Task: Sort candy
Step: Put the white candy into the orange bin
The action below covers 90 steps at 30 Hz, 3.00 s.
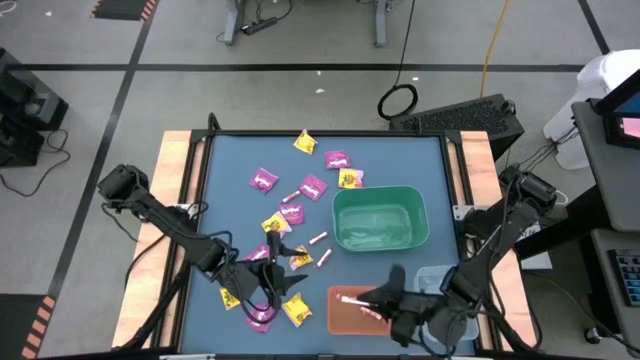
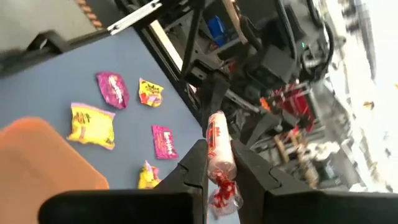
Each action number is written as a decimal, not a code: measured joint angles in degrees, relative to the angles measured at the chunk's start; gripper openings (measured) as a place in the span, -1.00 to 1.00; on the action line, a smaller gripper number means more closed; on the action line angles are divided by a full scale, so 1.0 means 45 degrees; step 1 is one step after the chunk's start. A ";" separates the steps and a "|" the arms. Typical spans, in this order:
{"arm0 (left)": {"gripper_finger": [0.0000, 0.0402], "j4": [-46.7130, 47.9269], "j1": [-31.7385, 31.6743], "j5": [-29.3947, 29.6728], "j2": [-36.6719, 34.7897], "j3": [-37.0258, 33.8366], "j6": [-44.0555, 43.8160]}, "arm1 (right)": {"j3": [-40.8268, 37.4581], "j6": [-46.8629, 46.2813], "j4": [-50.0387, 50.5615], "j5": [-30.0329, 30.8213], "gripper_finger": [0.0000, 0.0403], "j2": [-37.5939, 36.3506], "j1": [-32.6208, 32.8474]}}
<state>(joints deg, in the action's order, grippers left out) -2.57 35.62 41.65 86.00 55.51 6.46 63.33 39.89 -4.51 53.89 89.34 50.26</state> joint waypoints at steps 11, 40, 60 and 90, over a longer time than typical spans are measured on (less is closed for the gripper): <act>0.34 0.0005 0.0000 -0.0003 0.0000 0.0000 -0.0005 | 0.0000 0.0969 -0.0097 -0.0001 -0.80 0.0000 0.0024; 0.34 0.0990 -0.0003 0.0146 0.0000 -0.0112 -0.1387 | 0.0000 -1.0143 0.1139 -0.1789 -0.80 0.0000 0.0011; 0.34 0.2452 -0.2171 -0.2724 0.0000 -0.0567 -0.1748 | 0.0005 -1.8743 0.5520 -0.5404 -0.80 0.0766 -0.0854; 0.34 -0.2476 -0.4310 -0.3878 0.0514 -0.3440 -0.3974 | 0.0005 -1.9075 0.5935 -0.6610 -0.26 0.1812 -0.1238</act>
<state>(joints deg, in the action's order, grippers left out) -13.71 16.22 24.20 88.31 40.02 -11.42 63.35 -45.95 22.20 24.15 97.49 44.69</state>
